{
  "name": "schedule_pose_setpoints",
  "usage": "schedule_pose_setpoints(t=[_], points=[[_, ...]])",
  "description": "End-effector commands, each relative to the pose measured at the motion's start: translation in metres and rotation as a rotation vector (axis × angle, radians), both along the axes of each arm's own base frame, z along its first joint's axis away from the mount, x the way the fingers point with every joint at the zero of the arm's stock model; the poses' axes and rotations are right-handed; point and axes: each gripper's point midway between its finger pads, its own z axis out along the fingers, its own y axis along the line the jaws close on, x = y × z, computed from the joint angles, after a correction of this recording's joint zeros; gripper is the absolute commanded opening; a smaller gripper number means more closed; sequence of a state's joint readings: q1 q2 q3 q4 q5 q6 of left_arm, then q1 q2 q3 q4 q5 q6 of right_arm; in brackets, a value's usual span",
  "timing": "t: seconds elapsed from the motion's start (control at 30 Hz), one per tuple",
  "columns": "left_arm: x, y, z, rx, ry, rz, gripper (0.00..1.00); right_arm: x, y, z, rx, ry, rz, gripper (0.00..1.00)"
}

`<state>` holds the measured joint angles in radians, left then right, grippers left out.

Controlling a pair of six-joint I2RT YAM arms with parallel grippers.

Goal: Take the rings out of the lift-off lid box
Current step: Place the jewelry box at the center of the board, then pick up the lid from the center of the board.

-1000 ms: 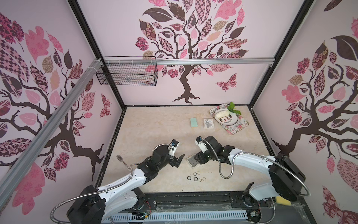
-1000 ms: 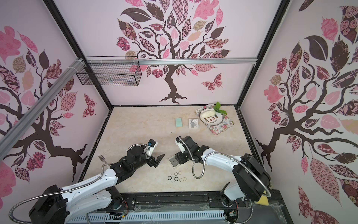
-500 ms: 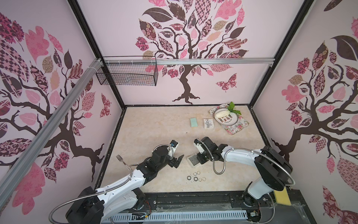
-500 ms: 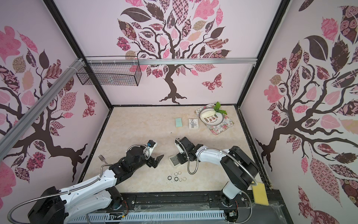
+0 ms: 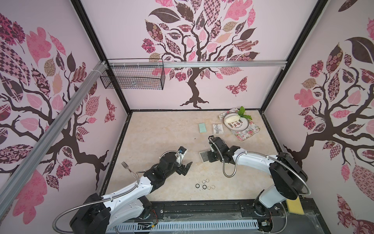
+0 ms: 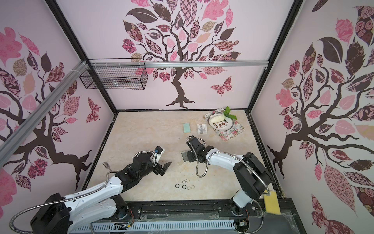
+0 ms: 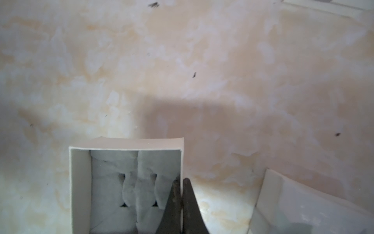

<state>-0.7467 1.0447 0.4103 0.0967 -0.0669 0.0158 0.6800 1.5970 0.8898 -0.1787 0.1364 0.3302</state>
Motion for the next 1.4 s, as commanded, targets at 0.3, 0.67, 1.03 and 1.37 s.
schedule_pose_setpoints(t=[0.3, 0.67, 1.03, 1.37], points=[[0.005, -0.009, -0.001, -0.018, -0.003, -0.016, 0.98, 0.042, -0.003, -0.015, -0.01, -0.006, -0.19, 0.03], [0.006, -0.008, 0.007, -0.022, -0.024, -0.017, 0.98, 0.032, -0.038, 0.065, -0.009, -0.138, -0.154, 1.0], [0.004, -0.01, 0.003, -0.026, -0.005, -0.03, 0.98, -0.002, -0.112, 0.009, -0.061, -0.001, -0.273, 1.0], [0.002, -0.004, 0.003, -0.023, -0.01, -0.013, 0.98, -0.001, -0.096, -0.023, -0.045, 0.107, -0.233, 1.0]])
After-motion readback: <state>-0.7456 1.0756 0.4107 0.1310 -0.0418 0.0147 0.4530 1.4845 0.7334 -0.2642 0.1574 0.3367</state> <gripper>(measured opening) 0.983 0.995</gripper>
